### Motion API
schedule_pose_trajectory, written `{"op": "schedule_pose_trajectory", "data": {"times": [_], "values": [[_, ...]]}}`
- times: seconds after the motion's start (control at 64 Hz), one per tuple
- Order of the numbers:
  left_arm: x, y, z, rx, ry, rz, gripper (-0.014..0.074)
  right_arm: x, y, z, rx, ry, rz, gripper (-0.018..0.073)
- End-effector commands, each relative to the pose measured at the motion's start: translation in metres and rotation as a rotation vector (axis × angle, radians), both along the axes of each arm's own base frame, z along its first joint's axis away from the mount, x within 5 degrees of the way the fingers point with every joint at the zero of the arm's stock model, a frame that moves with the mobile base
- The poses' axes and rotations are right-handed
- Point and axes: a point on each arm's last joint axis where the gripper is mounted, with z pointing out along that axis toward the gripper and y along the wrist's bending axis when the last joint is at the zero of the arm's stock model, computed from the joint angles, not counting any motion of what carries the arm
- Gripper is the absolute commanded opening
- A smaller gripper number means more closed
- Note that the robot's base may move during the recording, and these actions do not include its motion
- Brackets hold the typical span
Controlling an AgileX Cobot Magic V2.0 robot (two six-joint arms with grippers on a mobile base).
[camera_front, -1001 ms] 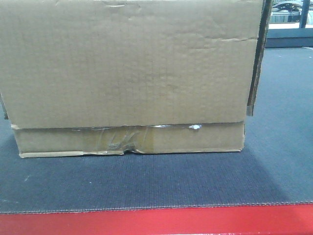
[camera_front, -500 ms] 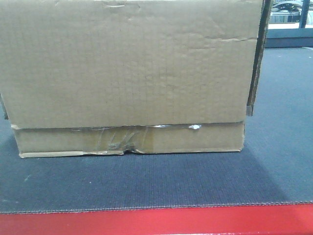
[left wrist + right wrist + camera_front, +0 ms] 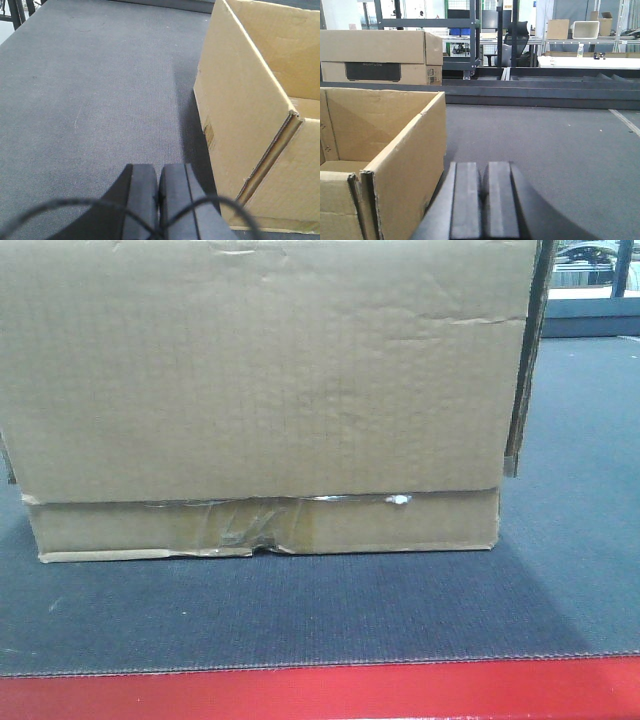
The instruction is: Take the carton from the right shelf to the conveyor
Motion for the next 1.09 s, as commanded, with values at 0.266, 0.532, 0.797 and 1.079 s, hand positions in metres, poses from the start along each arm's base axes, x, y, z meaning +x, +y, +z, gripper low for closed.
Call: {"op": "schedule_pose_trajectory", "data": {"times": [0.266, 0.532, 0.797, 1.079], "values": [[-0.005, -0.003, -0.007, -0.034, -0.114, -0.022, 0.0, -0.001, 0.0, 0.002, -0.012, -0.035, -0.006, -0.0069], [-0.018, 0.001, -0.054, 0.107, -0.395, 0.037, 0.0, -0.001, 0.0, 0.002, -0.012, -0.035, -0.006, -0.0069], [-0.026, 0.001, -0.102, 0.109, -0.355, 0.041, 0.0, -0.001, 0.0, 0.002, -0.012, -0.038, -0.005, -0.0069], [-0.026, 0.001, -0.101, 0.116, -0.367, 0.04, 0.0, -0.001, -0.001, 0.002, -0.012, -0.039, -0.005, -0.0069]]}}
